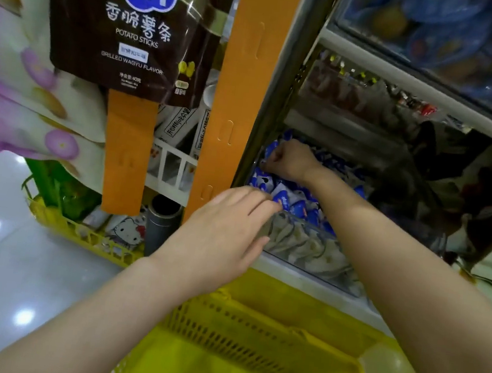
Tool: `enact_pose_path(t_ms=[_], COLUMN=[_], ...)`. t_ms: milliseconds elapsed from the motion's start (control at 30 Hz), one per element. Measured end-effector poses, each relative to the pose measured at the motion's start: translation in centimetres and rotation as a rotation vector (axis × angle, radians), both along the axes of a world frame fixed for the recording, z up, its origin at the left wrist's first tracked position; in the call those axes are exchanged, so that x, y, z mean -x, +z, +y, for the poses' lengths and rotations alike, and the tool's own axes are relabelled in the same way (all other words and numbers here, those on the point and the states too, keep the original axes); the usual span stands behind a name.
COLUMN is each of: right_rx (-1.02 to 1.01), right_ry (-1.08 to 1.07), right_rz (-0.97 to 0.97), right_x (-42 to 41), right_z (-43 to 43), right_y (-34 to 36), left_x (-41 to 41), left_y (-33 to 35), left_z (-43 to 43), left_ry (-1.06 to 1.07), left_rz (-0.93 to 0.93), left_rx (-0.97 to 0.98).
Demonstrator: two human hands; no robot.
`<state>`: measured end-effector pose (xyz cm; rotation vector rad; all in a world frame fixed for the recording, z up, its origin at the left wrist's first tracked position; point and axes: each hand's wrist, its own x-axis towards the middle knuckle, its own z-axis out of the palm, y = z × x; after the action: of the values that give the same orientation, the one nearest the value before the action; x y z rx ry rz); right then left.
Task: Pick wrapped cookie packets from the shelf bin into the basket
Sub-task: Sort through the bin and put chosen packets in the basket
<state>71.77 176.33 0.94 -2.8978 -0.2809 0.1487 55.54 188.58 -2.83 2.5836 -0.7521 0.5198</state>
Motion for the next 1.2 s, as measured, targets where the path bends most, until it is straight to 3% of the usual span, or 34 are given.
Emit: enact_pose_path(t_ms=[133,233,367,500,667,833,1200], right_rx=[-0.143,-0.277,-0.559,-0.911,-1.065,-1.135,-1.219], right_ry=[-0.075,-0.108,-0.177,-0.173,0.001,0.057,-0.222], right_rz=[-0.006,-0.175,-0.407,-0.427,-0.252,0.064,0.225], right_x=[0.1,0.6,2.3,5.7,13.0,18.8,22.4], right_z=[-0.4,-1.2,-2.7,-4.2,-6.7,-8.5,-7.8], right_y=[-0.4,-0.5,1.7,3.7,1.9,-2.6,-7.0], left_x=[0.1,0.1,0.3,0.9,3.2,5.5,7.2], left_y=[0.0,0.0,0.1,0.0,0.1,-0.4,-4.3], left_z=[-0.1,-0.2,-0.4,-0.8,-1.7,-4.4,-6.0], left_ry=[0.007,0.016,0.024,0.030,0.096,0.033,0.021], left_rz=[-0.007,-0.015,-0.003,0.059,0.184,0.829,0.862], left_rx=[-0.001,-0.007,0.006,0.129,0.508,1.028,0.926])
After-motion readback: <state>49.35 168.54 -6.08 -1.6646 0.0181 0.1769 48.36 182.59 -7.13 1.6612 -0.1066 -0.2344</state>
